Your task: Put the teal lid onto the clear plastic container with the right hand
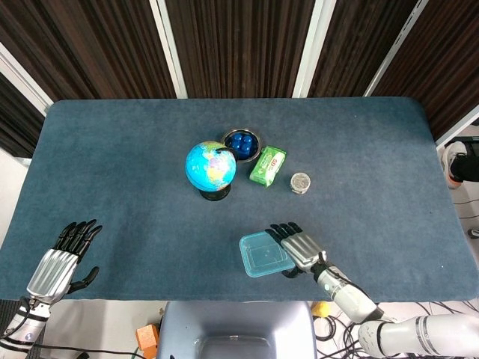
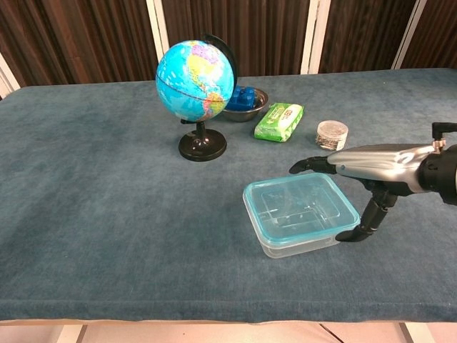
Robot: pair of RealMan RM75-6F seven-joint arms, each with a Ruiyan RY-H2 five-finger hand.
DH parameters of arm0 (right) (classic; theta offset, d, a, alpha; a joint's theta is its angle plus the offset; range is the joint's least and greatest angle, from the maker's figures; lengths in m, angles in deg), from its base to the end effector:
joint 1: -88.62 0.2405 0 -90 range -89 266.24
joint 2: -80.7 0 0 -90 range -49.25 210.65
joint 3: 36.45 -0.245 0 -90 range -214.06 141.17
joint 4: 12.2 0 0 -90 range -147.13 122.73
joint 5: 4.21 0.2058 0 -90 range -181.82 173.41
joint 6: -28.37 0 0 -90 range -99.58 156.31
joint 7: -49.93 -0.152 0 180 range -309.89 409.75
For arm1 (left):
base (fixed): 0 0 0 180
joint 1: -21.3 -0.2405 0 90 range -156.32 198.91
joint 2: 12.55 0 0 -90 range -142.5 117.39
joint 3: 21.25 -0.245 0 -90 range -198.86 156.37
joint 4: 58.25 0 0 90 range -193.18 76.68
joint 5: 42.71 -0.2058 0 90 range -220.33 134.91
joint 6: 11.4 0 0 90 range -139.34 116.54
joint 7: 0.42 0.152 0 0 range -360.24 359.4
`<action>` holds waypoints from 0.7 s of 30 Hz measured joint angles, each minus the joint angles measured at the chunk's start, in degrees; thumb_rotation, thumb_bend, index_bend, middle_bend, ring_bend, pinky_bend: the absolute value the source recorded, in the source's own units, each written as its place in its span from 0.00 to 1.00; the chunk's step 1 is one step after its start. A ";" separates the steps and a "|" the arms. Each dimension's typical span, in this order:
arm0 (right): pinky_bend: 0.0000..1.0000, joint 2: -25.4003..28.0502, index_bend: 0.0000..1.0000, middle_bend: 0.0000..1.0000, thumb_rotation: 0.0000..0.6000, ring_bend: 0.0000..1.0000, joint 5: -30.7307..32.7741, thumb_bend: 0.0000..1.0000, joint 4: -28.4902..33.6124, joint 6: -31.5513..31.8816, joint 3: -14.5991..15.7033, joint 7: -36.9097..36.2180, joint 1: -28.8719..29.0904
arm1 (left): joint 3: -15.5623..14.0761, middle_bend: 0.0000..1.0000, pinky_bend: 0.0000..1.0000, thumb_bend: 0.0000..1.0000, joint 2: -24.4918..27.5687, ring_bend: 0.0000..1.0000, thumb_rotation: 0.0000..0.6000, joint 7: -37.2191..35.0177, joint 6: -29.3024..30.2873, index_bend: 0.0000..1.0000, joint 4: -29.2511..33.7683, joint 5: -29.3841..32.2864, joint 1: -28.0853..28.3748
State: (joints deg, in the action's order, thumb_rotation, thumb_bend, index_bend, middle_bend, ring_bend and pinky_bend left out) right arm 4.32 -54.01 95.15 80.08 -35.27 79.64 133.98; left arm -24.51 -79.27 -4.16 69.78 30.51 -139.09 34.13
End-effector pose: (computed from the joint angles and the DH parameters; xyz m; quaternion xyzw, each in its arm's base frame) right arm -0.1476 -0.2701 -0.0079 0.8035 -0.4313 0.2347 0.3367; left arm -0.2703 0.2010 0.1145 -0.6963 -0.3650 -0.4082 0.4640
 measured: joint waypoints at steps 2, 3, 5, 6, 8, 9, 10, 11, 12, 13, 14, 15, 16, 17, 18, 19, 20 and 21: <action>0.00 0.48 0.00 0.00 1.00 0.00 -0.01 0.18 0.43 0.21 0.11 0.14 0.02 | -0.01 0.01 0.05 0.35 0.03 0.01 1.00 -0.01 0.03 0.00 0.02 0.00 -0.02; 0.00 0.69 0.00 0.00 1.00 0.00 -0.18 0.18 0.67 0.32 0.14 0.12 -0.03 | 0.00 0.01 0.05 0.35 0.05 0.01 1.00 -0.05 0.06 0.00 0.03 0.01 -0.04; 0.00 1.26 0.00 0.00 1.00 0.00 -1.06 0.18 1.30 0.71 0.24 -0.05 -0.25 | 0.04 0.01 0.05 0.35 0.09 0.01 1.00 -0.12 0.12 0.00 0.01 0.05 -0.06; 0.00 1.57 0.00 0.00 1.00 0.00 -1.66 0.18 1.63 0.95 0.31 -0.09 -0.38 | 0.05 0.01 0.05 0.35 0.10 0.01 1.00 -0.15 0.13 0.00 0.00 0.06 -0.06; 0.00 2.36 0.04 0.00 1.00 0.00 -3.64 0.18 2.58 1.82 0.52 -0.09 -0.80 | 0.06 0.01 0.05 0.35 0.12 0.01 1.00 -0.16 0.09 0.00 -0.01 0.08 -0.05; 0.00 2.72 0.08 0.00 1.00 0.00 -4.67 0.18 3.06 2.30 0.61 -0.07 -1.01 | 0.06 0.01 0.05 0.35 0.11 0.01 1.00 -0.15 0.04 0.00 0.01 0.08 -0.03; 0.00 3.23 0.13 0.00 1.00 0.00 -6.11 0.18 3.78 2.93 0.72 -0.02 -1.28 | 0.05 0.01 0.05 0.35 0.10 0.01 1.00 -0.13 -0.01 0.00 0.03 0.07 -0.01; 0.00 3.73 0.17 0.00 1.00 0.00 -7.49 0.20 4.54 3.44 0.81 0.05 -1.51 | 0.04 0.01 0.05 0.35 0.08 0.01 1.00 -0.10 -0.05 0.00 0.06 0.03 0.02; 0.00 4.00 0.20 0.00 1.00 0.00 -8.12 0.24 4.95 3.62 0.86 0.11 -1.60 | 0.03 0.01 0.05 0.35 0.07 0.01 1.00 -0.05 -0.06 0.00 0.09 -0.01 0.04; 0.00 4.53 0.22 0.00 1.00 0.00 -9.10 0.30 5.75 3.80 0.97 0.41 -1.66 | 0.01 0.01 0.05 0.35 0.07 0.01 1.00 0.00 -0.06 0.00 0.12 -0.06 0.04; 0.00 4.84 0.23 0.00 1.00 0.00 -9.50 0.34 6.16 3.80 1.06 0.79 -1.65 | -0.01 0.01 0.05 0.35 0.06 0.01 1.00 0.05 0.00 0.00 0.13 -0.12 0.02; 0.00 4.95 0.26 0.00 1.00 0.00 -9.70 0.37 6.37 3.76 1.18 1.27 -1.61 | -0.01 0.01 0.05 0.35 0.04 0.01 1.00 0.07 0.07 0.00 0.13 -0.15 0.00; 0.00 4.90 0.27 0.00 1.00 0.00 -9.82 0.37 6.50 3.71 1.33 1.98 -1.53 | -0.01 0.01 0.05 0.35 0.03 0.01 1.00 0.08 0.11 0.00 0.12 -0.17 -0.02; 0.00 4.79 0.30 0.00 1.00 0.00 -9.85 0.38 6.57 3.72 1.42 2.57 -1.48 | -0.01 0.01 0.05 0.35 0.03 0.01 1.00 0.07 0.11 0.00 0.12 -0.17 -0.02; 0.00 4.59 0.33 0.00 1.00 0.00 -9.88 0.37 6.61 3.80 1.48 3.17 -1.43 | -0.01 0.01 0.05 0.35 0.03 0.01 1.00 0.03 0.10 0.00 0.10 -0.15 -0.02; 0.00 4.09 0.34 0.00 1.00 0.00 -9.91 0.37 6.58 4.05 1.47 3.88 -1.40 | -0.01 0.01 0.05 0.35 0.03 0.01 1.00 0.00 0.06 0.00 0.07 -0.13 -0.01; 0.00 3.58 0.35 0.00 1.00 0.00 -9.90 0.35 6.52 4.30 1.41 4.24 -1.38 | -0.02 0.01 0.05 0.35 0.02 0.01 1.00 -0.03 -0.02 0.00 0.03 -0.10 0.00; 0.00 2.97 0.35 0.00 1.00 0.00 -9.82 0.31 6.40 4.59 1.28 4.55 -1.37 | -0.04 0.01 0.05 0.35 0.01 0.01 1.00 -0.07 -0.09 0.00 0.00 -0.08 0.02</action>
State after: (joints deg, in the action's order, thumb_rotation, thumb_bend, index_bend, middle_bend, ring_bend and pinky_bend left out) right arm 7.30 -63.84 101.55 84.67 -34.00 84.18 132.61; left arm -24.54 -79.26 -4.24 69.69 30.52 -139.17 34.15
